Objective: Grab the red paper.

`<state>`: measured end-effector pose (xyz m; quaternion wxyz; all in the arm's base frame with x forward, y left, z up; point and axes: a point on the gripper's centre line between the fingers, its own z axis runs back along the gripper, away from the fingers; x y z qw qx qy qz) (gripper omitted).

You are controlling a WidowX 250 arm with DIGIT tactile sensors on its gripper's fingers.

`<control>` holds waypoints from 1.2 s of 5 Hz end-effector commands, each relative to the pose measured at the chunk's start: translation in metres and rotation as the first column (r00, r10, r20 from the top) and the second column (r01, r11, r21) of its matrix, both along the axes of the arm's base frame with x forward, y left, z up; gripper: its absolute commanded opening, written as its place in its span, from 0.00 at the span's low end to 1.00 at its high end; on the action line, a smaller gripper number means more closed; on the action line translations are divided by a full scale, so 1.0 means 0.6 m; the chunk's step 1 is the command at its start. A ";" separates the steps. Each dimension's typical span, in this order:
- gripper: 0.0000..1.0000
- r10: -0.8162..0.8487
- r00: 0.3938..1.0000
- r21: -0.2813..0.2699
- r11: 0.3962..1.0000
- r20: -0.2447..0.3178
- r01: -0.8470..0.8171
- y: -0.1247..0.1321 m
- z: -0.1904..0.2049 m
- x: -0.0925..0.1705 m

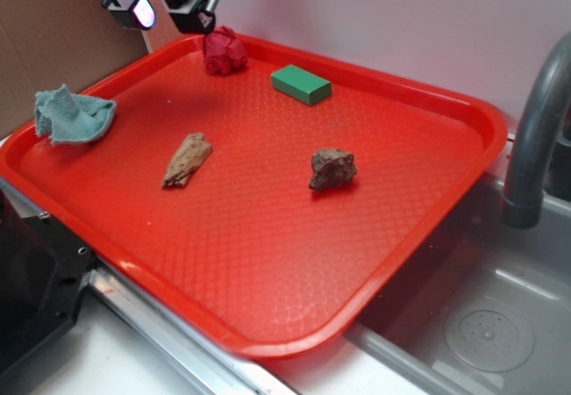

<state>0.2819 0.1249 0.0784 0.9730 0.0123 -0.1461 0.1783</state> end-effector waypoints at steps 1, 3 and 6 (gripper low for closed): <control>1.00 0.015 1.000 -0.001 1.000 -0.004 -0.015 0.035 -0.010 0.067; 1.00 0.004 0.999 -0.009 1.000 -0.035 -0.005 0.034 -0.049 0.082; 1.00 -0.070 0.997 -0.061 0.996 -0.033 0.068 0.007 -0.077 0.101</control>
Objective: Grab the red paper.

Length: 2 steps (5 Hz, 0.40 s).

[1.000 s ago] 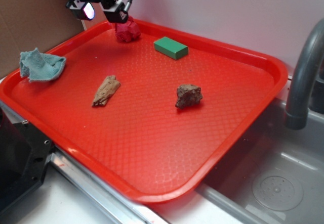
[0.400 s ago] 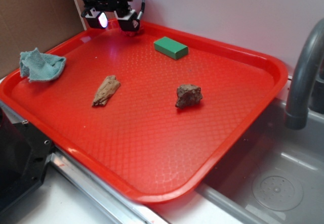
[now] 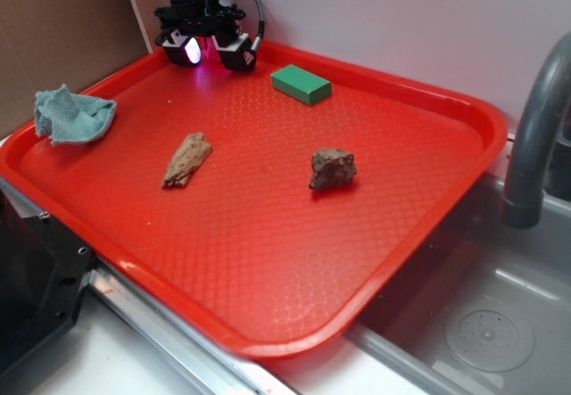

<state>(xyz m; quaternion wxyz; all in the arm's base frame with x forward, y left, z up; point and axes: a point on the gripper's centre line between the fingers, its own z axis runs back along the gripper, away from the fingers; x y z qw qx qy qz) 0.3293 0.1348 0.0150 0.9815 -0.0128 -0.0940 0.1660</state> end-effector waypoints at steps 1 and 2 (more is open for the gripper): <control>1.00 -0.058 0.995 0.002 0.998 0.079 0.058 -0.020 0.044 0.013; 1.00 -0.084 0.991 0.011 0.996 0.106 0.083 -0.031 0.070 0.008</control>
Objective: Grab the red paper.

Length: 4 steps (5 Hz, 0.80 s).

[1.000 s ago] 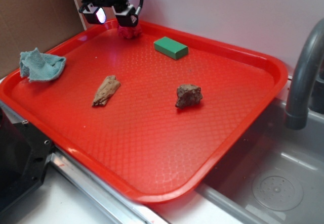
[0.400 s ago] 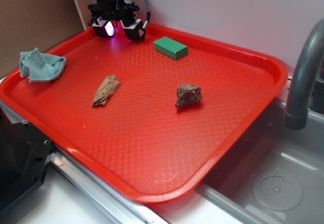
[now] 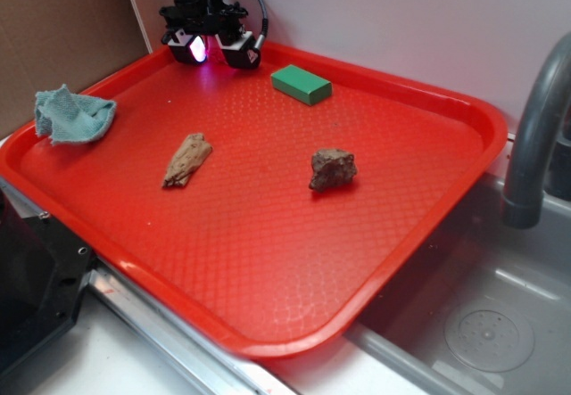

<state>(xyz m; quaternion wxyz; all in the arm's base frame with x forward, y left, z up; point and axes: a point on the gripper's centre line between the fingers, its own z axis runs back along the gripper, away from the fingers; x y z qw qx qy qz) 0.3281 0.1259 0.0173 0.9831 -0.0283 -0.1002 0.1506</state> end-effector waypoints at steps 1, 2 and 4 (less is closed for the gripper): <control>1.00 -0.054 0.990 0.032 0.998 0.127 0.050 -0.010 0.098 0.019; 1.00 -0.038 0.990 0.034 0.999 0.133 0.033 -0.002 0.102 0.024; 1.00 -0.018 0.993 0.025 1.000 0.116 0.015 0.007 0.082 0.034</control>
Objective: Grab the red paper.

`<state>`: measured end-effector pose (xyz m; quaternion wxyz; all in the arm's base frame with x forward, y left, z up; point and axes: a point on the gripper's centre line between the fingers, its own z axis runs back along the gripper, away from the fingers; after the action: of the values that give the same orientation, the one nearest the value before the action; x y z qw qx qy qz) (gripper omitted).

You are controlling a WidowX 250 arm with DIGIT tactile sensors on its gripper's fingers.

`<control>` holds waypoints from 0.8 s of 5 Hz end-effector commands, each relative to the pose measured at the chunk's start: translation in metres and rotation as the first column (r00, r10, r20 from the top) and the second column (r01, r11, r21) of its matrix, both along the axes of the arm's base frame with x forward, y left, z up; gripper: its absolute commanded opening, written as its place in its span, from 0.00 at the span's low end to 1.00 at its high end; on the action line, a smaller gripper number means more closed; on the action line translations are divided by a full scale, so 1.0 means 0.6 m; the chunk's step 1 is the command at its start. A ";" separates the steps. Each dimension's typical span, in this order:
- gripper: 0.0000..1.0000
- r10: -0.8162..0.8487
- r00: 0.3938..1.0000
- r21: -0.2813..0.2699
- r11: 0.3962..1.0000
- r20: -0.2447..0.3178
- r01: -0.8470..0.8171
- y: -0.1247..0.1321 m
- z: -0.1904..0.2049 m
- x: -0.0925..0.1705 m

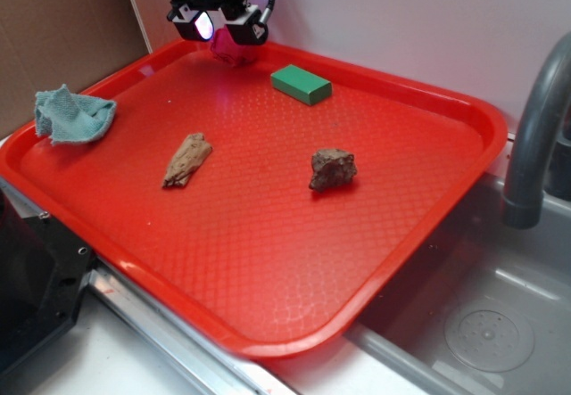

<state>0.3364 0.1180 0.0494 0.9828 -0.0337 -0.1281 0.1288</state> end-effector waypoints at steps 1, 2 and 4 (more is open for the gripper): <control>1.00 0.020 0.998 0.010 1.000 0.059 -0.020 0.015 0.027 0.025; 1.00 0.008 0.999 0.001 1.000 0.051 -0.008 0.007 0.020 0.029; 0.70 0.012 0.998 -0.002 1.000 -0.058 -0.012 0.011 -0.023 0.031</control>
<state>0.3415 0.1220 0.0173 0.9883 -0.0358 -0.0671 0.1325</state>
